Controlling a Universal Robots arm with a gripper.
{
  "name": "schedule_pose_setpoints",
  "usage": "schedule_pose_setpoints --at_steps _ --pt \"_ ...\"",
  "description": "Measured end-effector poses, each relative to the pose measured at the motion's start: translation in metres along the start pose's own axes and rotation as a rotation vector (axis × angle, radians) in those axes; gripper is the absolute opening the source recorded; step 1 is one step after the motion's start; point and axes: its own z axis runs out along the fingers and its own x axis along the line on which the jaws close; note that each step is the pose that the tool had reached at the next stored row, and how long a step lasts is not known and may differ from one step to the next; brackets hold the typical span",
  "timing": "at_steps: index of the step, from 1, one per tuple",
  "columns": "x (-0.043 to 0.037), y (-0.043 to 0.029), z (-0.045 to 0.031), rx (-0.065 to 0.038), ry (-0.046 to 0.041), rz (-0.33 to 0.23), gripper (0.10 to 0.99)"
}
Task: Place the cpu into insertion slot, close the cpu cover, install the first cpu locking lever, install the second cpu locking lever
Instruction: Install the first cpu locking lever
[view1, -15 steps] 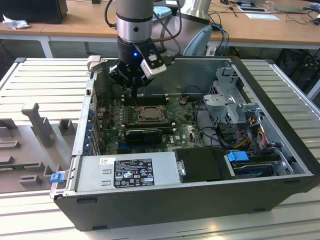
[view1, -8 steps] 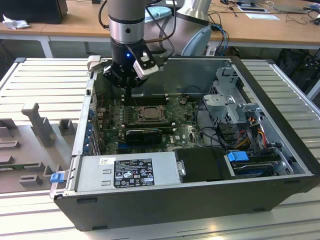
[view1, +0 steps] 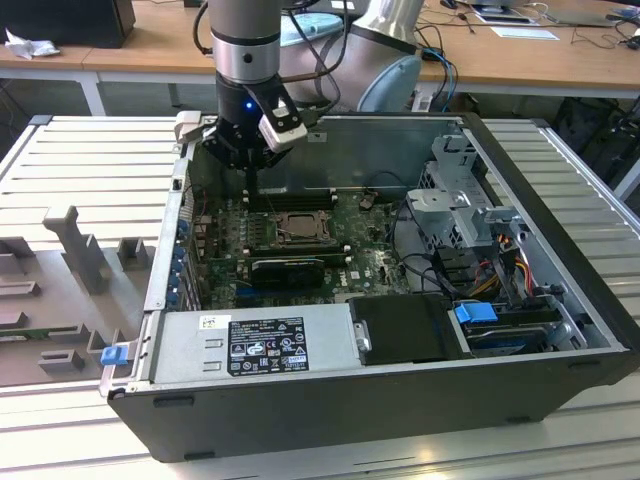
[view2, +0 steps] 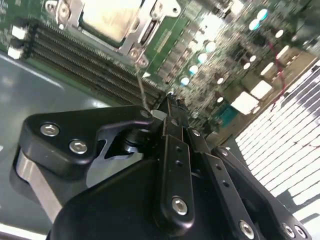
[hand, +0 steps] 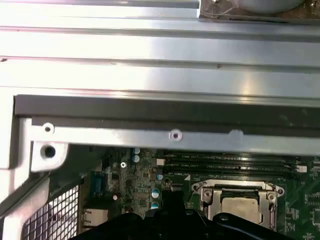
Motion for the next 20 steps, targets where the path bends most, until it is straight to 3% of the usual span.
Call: schedule_pose_setpoints --at_steps 2,3,5,7,10,11,12,14,16,20 --pt "-0.0085 0.0033 0.001 0.0 0.0002 0.0 0.106" --pt "-0.0189 0.0042 0.0017 0.001 0.0007 0.0 0.106" --pt "-0.0285 0.0041 0.0025 0.001 0.001 0.0 0.106" --pt "-0.043 0.0035 0.0037 0.001 0.0011 0.0 0.106" --pt "-0.0559 0.0029 0.004 0.0 0.001 0.0 0.106" --pt "-0.0571 0.0028 0.0041 -0.01 0.0007 0.0 0.106" --pt "-0.0571 0.0025 0.0042 -0.026 0.0 0.0 0.106" --pt "-0.0571 0.0011 0.0044 -0.04 -0.0034 -0.001 0.106" --pt "-0.0572 0.0001 0.0067 -0.04 -0.0111 -0.001 0.106" --pt "-0.0584 -0.0005 0.014 -0.04 -0.0126 0.005 0.106"
